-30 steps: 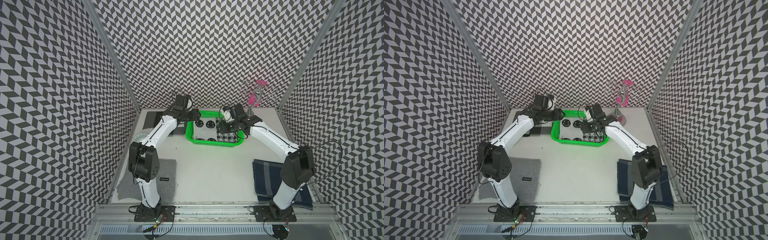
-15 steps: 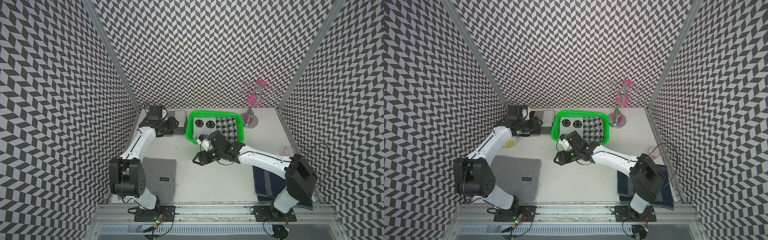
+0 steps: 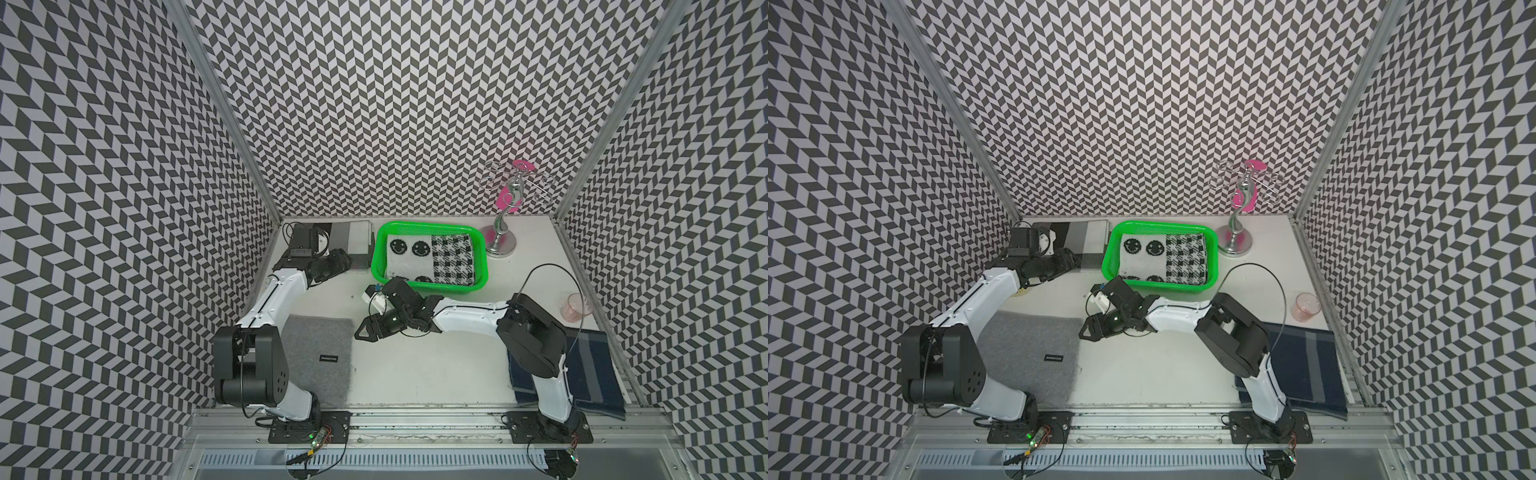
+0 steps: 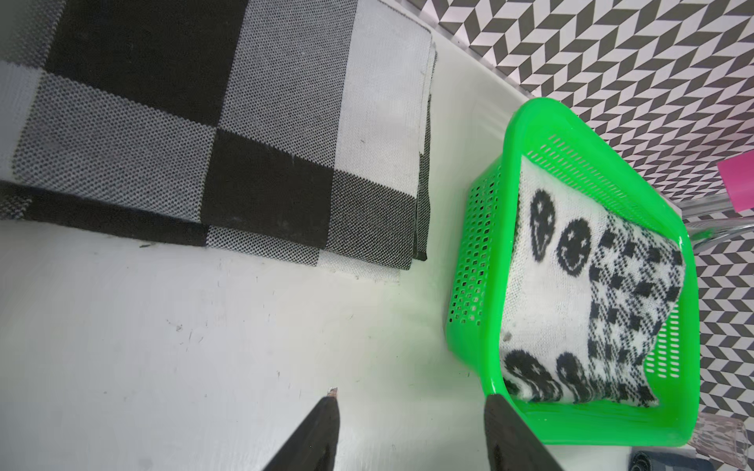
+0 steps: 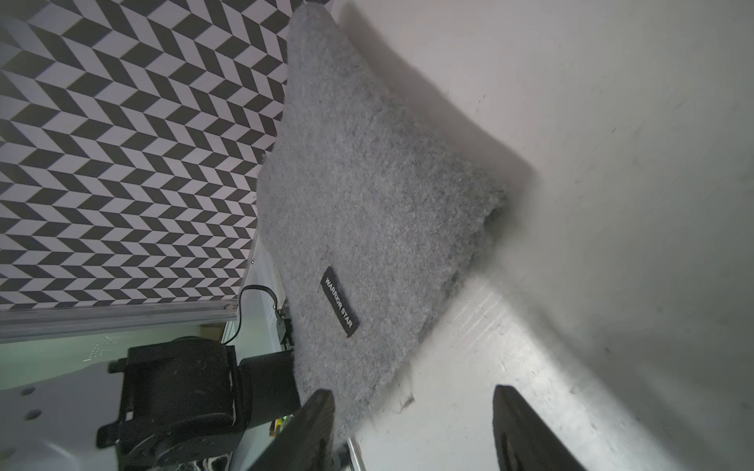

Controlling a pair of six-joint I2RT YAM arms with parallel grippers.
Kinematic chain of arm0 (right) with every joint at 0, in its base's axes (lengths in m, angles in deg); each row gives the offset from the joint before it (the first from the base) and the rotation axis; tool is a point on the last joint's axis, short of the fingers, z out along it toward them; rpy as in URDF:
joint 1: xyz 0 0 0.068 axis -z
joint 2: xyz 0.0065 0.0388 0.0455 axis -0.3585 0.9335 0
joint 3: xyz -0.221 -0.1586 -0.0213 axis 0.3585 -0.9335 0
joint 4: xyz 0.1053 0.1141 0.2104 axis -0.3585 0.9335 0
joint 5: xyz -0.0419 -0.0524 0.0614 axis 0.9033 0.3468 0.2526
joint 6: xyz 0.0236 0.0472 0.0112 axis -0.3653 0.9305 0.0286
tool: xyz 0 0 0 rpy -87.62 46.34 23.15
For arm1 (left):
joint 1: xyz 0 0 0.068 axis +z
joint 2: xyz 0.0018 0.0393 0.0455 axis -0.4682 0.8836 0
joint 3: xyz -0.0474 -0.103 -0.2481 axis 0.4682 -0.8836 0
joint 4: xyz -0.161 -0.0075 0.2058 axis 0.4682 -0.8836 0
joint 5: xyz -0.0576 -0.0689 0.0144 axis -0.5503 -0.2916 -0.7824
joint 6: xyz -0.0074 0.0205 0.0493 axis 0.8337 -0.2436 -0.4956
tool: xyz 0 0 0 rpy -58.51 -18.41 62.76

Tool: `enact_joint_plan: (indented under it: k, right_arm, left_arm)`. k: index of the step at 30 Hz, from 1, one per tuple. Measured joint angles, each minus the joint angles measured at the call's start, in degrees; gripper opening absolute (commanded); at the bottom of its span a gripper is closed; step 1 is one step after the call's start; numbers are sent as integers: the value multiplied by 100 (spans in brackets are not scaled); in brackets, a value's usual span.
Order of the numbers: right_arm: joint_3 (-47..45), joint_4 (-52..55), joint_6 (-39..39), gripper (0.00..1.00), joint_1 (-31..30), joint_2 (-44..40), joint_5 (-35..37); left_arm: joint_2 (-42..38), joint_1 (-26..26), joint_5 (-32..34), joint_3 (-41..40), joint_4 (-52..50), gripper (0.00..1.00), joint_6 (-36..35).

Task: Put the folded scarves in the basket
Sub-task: Move the scarf to the center of the board.

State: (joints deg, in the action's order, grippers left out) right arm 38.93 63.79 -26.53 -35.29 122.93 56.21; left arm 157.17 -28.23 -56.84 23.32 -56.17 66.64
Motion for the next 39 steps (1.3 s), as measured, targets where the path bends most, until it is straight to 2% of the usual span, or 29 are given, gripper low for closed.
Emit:
enact_joint_plan:
  k: [4,7,9,14,19,23,26,31,39]
  right_arm:
    - [328,-98,33,64,-181,498,-76]
    - [461,-155,76,60,-302,739,-96]
    - [518,-238,118,52,-352,820,-144]
    - [835,-332,149,17,-435,1126,-269]
    - [734,-350,26,0,-411,1137,-216]
    - [-195,-579,4,0,-227,658,-181]
    - [-1152,-651,-44,0,149,-22,-179]
    - [-2465,-400,-304,0,1147,-1257,39]
    - [-3685,417,-942,2,2341,-2715,452]
  left_arm:
    - [0,70,-20,-17,68,60,20]
    - [0,87,-24,-17,98,60,20]
    - [0,103,-26,-24,120,60,20]
    - [0,111,-63,-70,164,60,17]
    - [0,111,-101,-90,184,60,20]
    - [0,111,-155,-144,214,59,48]
    - [0,111,-234,-186,256,59,90]
    - [0,28,-308,-387,352,59,168]
    - [-4,-420,-382,-938,516,59,256]
